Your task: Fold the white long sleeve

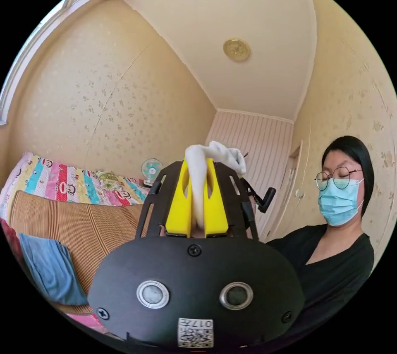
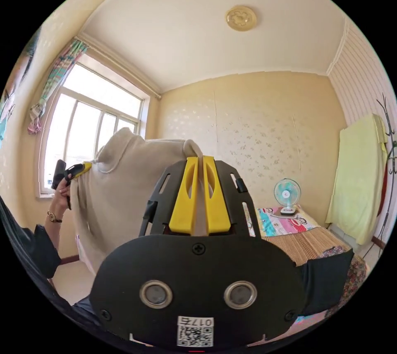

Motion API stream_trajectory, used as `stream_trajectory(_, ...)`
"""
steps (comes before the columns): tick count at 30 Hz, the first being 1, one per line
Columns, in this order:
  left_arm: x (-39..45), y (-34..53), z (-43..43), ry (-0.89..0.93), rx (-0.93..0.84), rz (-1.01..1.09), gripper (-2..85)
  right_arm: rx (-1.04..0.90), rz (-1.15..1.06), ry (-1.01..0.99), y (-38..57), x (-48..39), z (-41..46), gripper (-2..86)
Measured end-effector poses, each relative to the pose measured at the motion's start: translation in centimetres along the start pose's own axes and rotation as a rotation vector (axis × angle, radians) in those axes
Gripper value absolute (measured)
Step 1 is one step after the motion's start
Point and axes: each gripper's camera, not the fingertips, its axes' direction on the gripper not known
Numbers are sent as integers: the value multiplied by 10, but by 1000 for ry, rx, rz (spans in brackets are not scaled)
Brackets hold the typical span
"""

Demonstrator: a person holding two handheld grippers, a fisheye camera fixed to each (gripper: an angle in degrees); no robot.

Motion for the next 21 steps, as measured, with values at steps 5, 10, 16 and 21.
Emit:
stream_trajectory(5, -61, -47, 86, -180, -175, -80, 38, -292, 74, -49, -13, 36, 158, 33)
stream_trajectory(10, -229, -28, 230, -521, -555, -224, 88, -721, 20, 121, 56, 58, 384, 58)
stream_trajectory(16, -274, 106, 253, -573, -773, -314, 111, -944, -50, -9, 217, 14, 419, 90)
stream_trajectory(21, -220, 247, 267, -404, -938, -392, 124, -1203, 86, -5, 387, -12, 361, 118)
